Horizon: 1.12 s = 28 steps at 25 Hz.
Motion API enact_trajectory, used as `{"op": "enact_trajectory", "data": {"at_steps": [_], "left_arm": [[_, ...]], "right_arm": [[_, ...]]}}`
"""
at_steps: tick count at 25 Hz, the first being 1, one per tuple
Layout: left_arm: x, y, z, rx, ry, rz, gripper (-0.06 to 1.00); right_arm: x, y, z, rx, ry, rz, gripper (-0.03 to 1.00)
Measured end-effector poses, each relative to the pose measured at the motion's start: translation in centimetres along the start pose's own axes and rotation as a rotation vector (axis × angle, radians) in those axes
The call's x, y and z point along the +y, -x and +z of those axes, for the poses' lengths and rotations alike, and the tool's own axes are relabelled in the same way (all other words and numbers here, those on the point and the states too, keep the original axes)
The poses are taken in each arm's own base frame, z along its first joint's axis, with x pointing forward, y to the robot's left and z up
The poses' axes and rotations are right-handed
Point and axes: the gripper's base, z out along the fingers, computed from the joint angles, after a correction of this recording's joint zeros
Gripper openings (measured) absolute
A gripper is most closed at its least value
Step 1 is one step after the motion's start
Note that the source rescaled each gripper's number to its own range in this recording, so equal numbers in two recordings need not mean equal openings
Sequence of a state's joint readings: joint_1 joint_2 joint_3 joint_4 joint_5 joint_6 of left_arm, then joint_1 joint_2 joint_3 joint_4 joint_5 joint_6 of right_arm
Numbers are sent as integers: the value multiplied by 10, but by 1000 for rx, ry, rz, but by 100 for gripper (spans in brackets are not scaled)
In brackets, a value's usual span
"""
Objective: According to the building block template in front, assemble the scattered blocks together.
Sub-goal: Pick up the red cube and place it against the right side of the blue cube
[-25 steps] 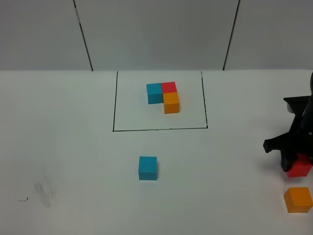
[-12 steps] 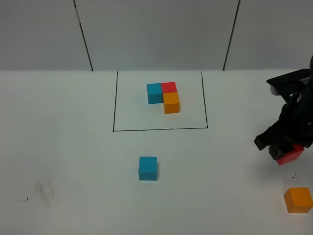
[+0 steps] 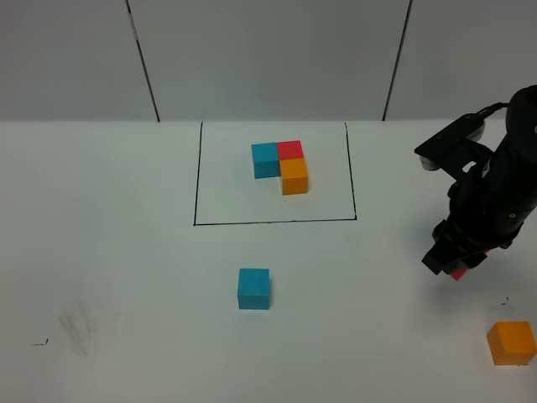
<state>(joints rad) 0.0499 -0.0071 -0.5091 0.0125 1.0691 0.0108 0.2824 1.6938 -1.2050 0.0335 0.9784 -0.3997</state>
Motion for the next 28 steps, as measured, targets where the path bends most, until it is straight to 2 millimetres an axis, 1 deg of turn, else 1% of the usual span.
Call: {"op": "enact_trajectory", "data": {"at_steps": [5,11,13,15,20,25,28], "left_arm": [[0,0,0,0,0,0,84],[0,0,0,0,0,0,84],[0,0,0,0,0,0,84],[0,0,0,0,0,0,84],[0,0,0,0,0,0,84],[0,0,0,0,0,0,84],[0,0,0,0,0,0,84]], "right_arm": [[2,10,-6,-35,53,-187,0],[-3,43,-17,-55,85,-241,0],[-1,52,-15,-21,68,-287,0],[5,61,-11,6,43,-341,0],[36,78,3,24,36,-514,0],[62,87,11,0,39,-645,0],[74,91,20,7,50,-712,0]]}}
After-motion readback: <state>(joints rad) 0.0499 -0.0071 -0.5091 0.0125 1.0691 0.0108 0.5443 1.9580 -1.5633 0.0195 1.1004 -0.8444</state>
